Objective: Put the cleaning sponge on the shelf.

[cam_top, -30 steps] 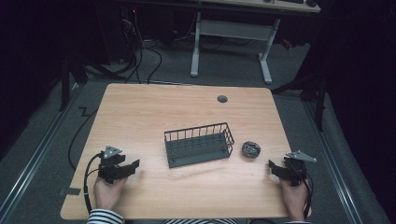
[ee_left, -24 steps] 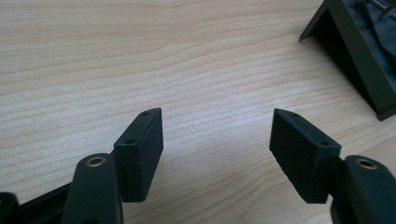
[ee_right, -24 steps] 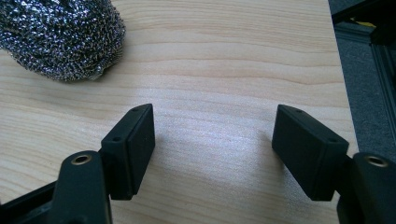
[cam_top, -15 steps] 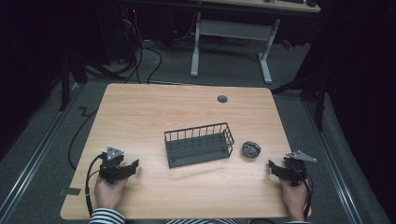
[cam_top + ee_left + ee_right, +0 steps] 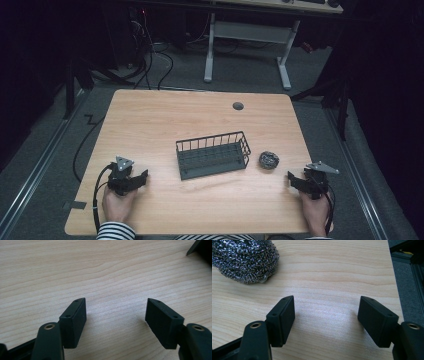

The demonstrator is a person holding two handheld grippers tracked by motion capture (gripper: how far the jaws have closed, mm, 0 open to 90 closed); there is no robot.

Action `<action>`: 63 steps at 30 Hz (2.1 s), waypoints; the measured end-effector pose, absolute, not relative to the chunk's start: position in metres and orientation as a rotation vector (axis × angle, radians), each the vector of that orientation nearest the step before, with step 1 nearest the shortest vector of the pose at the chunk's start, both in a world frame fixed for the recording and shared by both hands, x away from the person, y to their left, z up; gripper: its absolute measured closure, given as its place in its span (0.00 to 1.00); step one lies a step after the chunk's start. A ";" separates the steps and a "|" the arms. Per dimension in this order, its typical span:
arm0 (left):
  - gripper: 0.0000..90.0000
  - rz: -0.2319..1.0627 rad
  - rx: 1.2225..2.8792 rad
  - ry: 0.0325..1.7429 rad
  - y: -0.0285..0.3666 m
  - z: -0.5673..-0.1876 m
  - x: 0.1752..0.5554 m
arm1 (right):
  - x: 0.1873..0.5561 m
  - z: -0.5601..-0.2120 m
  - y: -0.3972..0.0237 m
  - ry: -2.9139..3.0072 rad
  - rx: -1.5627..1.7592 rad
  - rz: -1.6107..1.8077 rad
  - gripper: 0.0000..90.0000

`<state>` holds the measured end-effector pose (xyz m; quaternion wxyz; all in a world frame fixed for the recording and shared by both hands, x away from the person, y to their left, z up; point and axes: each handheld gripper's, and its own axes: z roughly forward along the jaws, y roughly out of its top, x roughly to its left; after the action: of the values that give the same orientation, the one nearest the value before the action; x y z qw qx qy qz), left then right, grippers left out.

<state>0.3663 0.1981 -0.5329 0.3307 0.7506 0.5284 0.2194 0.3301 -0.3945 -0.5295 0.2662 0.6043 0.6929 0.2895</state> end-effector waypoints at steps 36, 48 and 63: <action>0.30 0.592 1.945 1.378 0.200 -0.537 0.365 | 0.315 -0.522 -0.400 1.969 1.615 0.800 0.34; 0.30 0.585 1.938 1.379 0.200 -0.537 0.365 | 0.298 -0.505 -0.382 1.992 1.529 0.898 0.33; 0.30 0.579 1.935 1.380 0.201 -0.537 0.365 | 0.324 -0.488 -0.342 2.125 1.428 0.915 0.26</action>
<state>0.3654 0.2009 -0.5367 0.3408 0.7436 0.5304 0.2226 0.3240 -0.3415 -0.4879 0.2099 0.5134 0.7643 0.3291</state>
